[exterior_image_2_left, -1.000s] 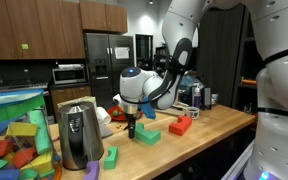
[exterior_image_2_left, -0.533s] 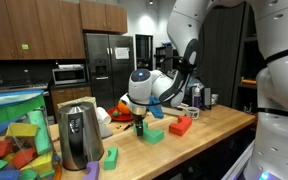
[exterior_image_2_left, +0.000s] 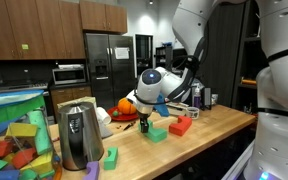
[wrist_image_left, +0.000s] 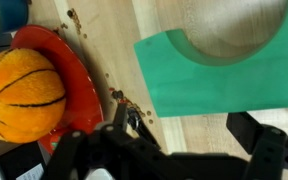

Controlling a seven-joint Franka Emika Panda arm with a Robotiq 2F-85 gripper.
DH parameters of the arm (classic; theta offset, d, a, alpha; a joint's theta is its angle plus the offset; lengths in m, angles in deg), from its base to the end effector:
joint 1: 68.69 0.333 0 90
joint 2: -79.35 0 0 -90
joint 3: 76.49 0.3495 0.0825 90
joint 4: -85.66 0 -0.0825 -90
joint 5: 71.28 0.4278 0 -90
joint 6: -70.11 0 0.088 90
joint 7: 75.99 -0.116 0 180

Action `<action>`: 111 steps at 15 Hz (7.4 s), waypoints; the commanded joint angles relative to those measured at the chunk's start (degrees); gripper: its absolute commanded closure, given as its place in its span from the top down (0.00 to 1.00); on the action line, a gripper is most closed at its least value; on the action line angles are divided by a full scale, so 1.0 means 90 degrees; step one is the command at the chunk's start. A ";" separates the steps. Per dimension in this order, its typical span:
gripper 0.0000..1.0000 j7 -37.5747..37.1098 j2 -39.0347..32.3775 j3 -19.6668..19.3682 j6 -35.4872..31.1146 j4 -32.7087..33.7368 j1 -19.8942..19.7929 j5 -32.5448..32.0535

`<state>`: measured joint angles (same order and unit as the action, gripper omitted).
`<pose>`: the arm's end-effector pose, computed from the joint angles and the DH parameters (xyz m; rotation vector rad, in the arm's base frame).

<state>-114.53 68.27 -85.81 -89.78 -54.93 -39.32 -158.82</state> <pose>0.4481 0.2062 0.2010 2.2126 1.3962 0.5001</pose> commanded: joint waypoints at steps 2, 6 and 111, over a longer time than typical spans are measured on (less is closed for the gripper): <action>1.00 -0.0510 0.0517 -0.0061 -0.0024 -0.0326 0.0006 -0.0778; 1.00 -0.0217 0.0823 -0.0020 -0.0344 -0.0475 -0.0055 -0.0187; 1.00 0.5555 0.2058 0.0132 -0.0991 -0.2087 -0.2523 0.5259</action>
<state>-66.49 87.92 -81.93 -96.51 -73.71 -61.54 -111.22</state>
